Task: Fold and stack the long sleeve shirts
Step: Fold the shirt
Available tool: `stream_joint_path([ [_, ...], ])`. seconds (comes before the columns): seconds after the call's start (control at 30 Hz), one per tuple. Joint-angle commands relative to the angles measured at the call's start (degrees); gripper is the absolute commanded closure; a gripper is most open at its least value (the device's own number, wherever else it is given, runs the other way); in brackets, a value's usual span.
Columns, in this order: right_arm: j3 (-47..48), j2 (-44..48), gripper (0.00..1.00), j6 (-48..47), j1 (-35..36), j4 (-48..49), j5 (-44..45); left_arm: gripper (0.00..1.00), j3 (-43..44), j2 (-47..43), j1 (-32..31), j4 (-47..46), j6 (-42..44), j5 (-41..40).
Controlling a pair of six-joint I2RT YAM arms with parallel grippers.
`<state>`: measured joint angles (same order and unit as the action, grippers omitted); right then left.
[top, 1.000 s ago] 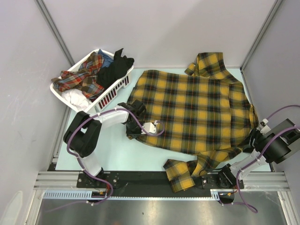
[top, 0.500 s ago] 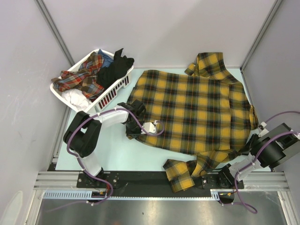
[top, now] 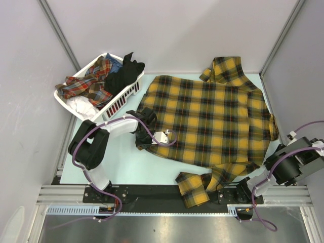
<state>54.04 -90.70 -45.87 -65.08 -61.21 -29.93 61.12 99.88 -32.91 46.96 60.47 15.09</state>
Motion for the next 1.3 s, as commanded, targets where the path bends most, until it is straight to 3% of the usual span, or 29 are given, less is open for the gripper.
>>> stream_joint_path([
  [0.0,-0.68,3.16,0.66,-1.17,-0.32,-0.59,0.66,1.0,-0.57,0.23,1.26,0.76,1.58,-2.08],
  [0.23,-7.9,5.44,0.68,6.48,9.51,9.69,3.91,1.0,-0.57,0.06,1.44,0.94,1.76,-2.08],
  [0.47,-7.55,7.46,0.53,10.62,14.71,12.43,6.2,1.0,-0.92,-0.21,1.62,0.68,1.58,-1.91],
  [0.8,-10.71,5.71,0.52,14.85,21.75,18.23,18.05,1.0,-0.22,0.58,2.06,0.5,1.67,-2.35],
  [0.9,-10.71,6.05,0.7,12.66,21.57,17.01,21.48,1.0,0.05,0.93,2.49,0.59,1.58,-2.44],
  [0.93,-9.49,6.32,0.83,11.95,21.57,16.13,22.37,1.0,0.14,1.02,2.76,0.68,1.58,-2.52],
  [1.0,-7.12,7.46,0.94,10.11,21.75,12.72,24.9,1.0,0.49,1.11,3.2,0.94,1.5,-2.52],
  [1.03,-4.67,8.16,0.94,9.75,22.27,11.91,25.79,1.0,0.58,1.2,3.63,1.2,1.5,-2.52],
  [1.07,-3.6,9.56,0.91,9.31,22.54,11.21,26.93,1.0,0.66,1.2,3.9,1.29,1.58,-2.52],
  [1.13,-1.67,11.24,0.74,8.78,24.55,8.75,26.68,1.0,0.75,1.11,4.69,1.38,1.76,-2.52],
  [1.2,0.62,13.78,0.46,8.16,26.05,5.07,22.82,1.0,1.01,1.11,5.13,1.47,1.93,-2.26],
  [1.27,1.59,15.8,0.36,4.92,27.29,2.6,18.97,1.0,1.28,1.2,5.57,1.73,1.85,-1.83],
])
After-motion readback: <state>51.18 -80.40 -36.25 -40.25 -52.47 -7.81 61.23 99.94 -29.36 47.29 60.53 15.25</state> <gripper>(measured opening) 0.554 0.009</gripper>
